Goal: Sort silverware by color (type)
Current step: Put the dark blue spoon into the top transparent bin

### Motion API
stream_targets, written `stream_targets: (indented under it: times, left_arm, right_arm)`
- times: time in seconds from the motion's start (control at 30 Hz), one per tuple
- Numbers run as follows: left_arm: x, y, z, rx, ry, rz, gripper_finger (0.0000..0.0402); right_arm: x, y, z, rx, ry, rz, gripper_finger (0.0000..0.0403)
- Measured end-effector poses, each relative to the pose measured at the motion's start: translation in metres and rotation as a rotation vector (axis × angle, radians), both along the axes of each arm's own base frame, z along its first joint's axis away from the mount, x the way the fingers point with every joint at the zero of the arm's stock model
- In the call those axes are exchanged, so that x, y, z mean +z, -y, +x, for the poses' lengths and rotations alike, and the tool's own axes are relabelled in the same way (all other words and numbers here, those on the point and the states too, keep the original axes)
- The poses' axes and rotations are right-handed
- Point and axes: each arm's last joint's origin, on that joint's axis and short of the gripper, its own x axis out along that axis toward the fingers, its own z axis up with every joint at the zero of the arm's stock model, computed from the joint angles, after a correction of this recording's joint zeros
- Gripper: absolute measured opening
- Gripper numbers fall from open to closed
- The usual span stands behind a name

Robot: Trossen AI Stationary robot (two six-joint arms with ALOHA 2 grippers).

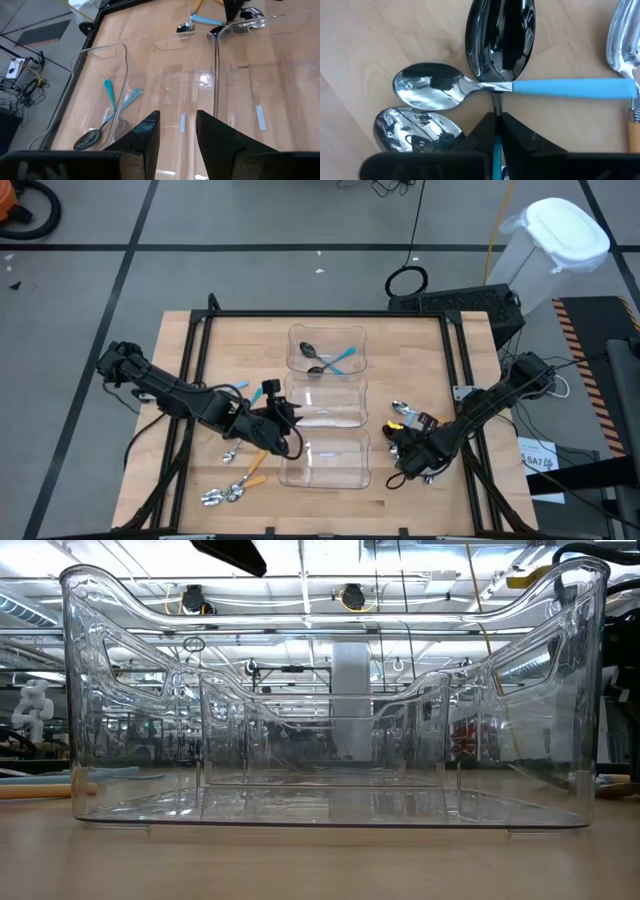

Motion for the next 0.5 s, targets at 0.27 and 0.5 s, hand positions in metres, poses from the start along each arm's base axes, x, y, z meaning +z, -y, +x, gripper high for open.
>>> stream_targets:
  times: [0.27,0.5]
  left_arm:
    - [0.000,0.000,0.000,0.001,0.001,-0.001,0.0127]
    - [0.000,0.000,0.000,0.010,0.006,-0.013,0.0127]
  right_arm:
    - [0.016,-0.006,0.008,0.033,0.010,-0.024,0.0010]
    - [0.031,-0.009,0.012,0.026,-0.007,-0.042,0.0010]
